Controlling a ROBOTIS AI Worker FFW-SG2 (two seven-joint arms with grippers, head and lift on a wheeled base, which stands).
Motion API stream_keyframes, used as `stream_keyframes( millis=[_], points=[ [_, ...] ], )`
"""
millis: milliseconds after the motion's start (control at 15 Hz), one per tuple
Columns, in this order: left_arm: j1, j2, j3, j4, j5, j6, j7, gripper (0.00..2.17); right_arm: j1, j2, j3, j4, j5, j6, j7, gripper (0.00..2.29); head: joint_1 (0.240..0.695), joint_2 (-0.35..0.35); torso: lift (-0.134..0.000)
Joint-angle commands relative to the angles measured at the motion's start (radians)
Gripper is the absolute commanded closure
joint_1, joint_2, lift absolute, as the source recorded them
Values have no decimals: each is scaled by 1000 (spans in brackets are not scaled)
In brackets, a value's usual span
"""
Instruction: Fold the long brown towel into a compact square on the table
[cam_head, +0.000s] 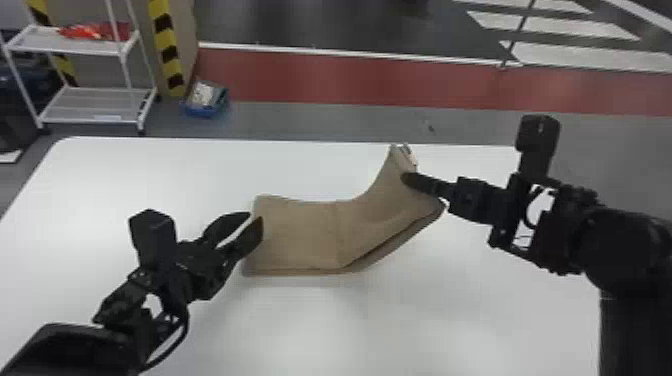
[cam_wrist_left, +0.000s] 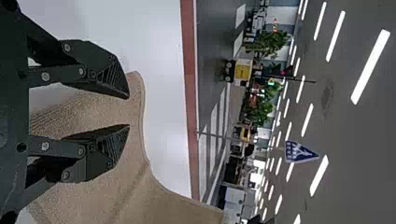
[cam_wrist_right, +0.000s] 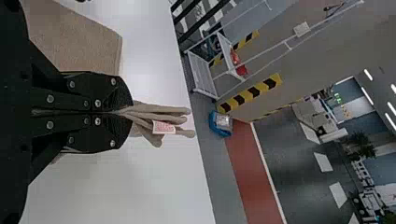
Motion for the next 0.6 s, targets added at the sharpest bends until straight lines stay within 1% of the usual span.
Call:
stream_keyframes(
  millis=[0, 67, 267, 333, 533],
  points=[
    [-37, 0, 5, 46, 12, 56, -21, 1379, -42, 4, 31, -10, -7, 18, -11, 1325, 695, -122, -123],
    [-44, 0, 16, 51, 25, 83, -37, 1379, -54, 6, 47, -9, -7, 21, -17, 1325, 695, -115, -123],
    [-54, 0, 27, 49, 21, 157, -65, 1382, -78, 15, 87, 2, -2, 27, -34, 1325, 695, -94, -123],
    [-54, 0, 31, 42, 21, 191, -76, 1382, -83, 22, 100, 2, 2, 24, -36, 1325, 695, -81, -123],
    [-54, 5, 33, 36, 21, 237, -102, 1382, -104, 30, 133, 31, 11, 24, -37, 1325, 695, -65, -123]
  ],
)
